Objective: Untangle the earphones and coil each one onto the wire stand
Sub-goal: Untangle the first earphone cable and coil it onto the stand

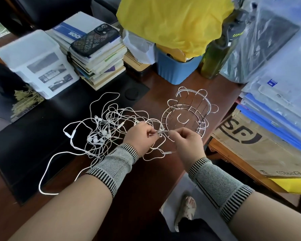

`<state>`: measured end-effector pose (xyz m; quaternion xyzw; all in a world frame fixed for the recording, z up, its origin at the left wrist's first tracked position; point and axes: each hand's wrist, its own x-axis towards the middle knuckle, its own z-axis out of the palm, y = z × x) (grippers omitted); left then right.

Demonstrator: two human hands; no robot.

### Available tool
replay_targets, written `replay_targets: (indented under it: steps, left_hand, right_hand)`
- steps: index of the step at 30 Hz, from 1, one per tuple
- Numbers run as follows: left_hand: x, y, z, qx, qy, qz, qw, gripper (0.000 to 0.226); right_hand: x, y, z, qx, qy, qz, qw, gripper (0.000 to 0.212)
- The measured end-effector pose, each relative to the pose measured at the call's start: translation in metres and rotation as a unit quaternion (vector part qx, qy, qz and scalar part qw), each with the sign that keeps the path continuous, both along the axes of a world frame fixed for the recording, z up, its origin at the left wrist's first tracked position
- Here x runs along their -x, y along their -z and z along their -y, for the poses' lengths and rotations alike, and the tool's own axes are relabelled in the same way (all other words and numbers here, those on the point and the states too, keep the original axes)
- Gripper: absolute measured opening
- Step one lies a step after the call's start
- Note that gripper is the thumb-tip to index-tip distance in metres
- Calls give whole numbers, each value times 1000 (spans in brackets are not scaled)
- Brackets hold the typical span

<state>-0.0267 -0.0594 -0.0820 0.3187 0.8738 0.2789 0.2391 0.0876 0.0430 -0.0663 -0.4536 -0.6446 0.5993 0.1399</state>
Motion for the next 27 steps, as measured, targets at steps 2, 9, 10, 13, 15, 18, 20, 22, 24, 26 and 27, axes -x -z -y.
replay_targets:
  steps: [2, 9, 10, 13, 15, 18, 20, 22, 24, 26, 27]
  left_hand:
    - [2, -2, 0, -25, -37, 51, 998, 24]
    - [25, -4, 5, -63, -209, 87, 972, 29]
    - [27, -3, 5, -59, -220, 86, 970, 29]
    - [27, -4, 6, -49, -234, 80, 968, 33]
    - [25, -5, 7, -60, -239, 86, 965, 37]
    - [20, -9, 8, -71, -200, 115, 970, 36]
    - [16, -14, 7, -65, -127, 133, 981, 30]
    - [12, -17, 4, -72, -81, 143, 984, 29]
    - [9, -19, 0, -79, -74, 143, 984, 26]
    - [9, -19, -3, -69, -97, 125, 985, 29]
    - [10, -18, -4, -64, -117, 113, 985, 31]
  right_hand:
    - [-4, 2, -3, -1, 34, 10, 999, 19]
    - [-18, 15, -12, -12, 98, 29, 995, 25]
    - [-19, 17, -12, -8, 106, 30, 994, 26]
    - [-23, 20, -16, 7, 132, 28, 991, 28]
    - [-25, 21, -18, 8, 130, 40, 991, 25]
    - [-26, 21, -20, 4, 89, 71, 993, 22]
    - [-26, 19, -18, 11, 42, 81, 996, 18]
    - [-26, 15, -14, 18, -6, 84, 996, 14]
    - [-26, 10, -11, 33, -40, 81, 995, 13]
    - [-26, 6, -10, 70, -54, 67, 994, 15]
    - [-28, 4, -11, 87, -55, 62, 993, 19]
